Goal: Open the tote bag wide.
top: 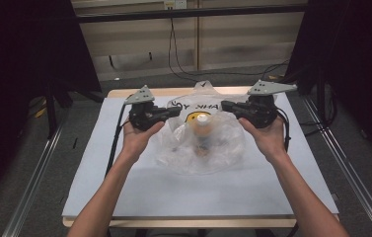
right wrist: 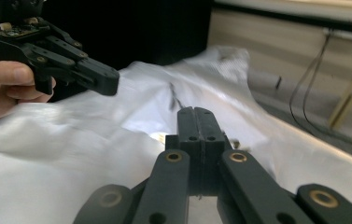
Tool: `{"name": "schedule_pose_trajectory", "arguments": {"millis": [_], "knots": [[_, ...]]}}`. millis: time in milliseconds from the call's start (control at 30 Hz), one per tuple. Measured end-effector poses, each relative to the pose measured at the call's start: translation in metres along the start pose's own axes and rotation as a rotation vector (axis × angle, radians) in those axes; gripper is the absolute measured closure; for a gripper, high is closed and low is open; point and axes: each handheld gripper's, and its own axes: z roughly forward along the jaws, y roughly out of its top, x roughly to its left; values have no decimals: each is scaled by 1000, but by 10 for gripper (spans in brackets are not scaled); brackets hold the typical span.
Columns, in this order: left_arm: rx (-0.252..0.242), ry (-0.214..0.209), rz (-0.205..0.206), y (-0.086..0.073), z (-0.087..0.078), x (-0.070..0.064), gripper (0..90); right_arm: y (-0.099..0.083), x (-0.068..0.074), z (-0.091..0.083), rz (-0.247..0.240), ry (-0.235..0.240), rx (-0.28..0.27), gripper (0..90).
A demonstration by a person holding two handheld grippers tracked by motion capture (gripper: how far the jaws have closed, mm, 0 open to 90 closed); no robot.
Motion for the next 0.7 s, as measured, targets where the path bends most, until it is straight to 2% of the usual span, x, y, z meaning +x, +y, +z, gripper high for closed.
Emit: {"name": "schedule_pose_trajectory", "arguments": {"millis": [33, 67, 133, 200, 267, 333, 400, 467, 500, 633, 700], "knots": [[33, 16, -1, -5, 10, 5, 900, -4, -4, 7, 12, -3, 13, 900], [60, 6, -9, -9, 20, 10, 900, -8, -7, 14, 26, -5, 25, 900], [97, 26, -20, -16, 35, 16, 900, -16, -13, 26, 37, -9, 45, 900], [116, 9, -41, -22, 46, 19, 900, -23, -18, 38, 53, -15, 74, 900], [165, 9, -27, -28, 55, 19, 900, -29, -22, 50, 54, -25, 109, 900], [217, 10, -2, -32, 62, 17, 900, -38, -26, 61, 53, -24, 148, 900], [260, 4, 39, -38, 67, 10, 900, -46, -27, 66, 58, -14, 169, 900], [296, -6, 50, -45, 70, 7, 900, -58, -26, 68, 64, 3, 176, 900], [315, -1, 52, -49, 71, 7, 900, -64, -25, 69, 67, 4, 188, 900], [341, -9, 6, -69, 79, 9, 900, -89, -23, 73, 81, 23, 228, 900], [367, -4, 16, -78, 81, 10, 900, -99, -24, 75, 85, 30, 247, 900]]}}
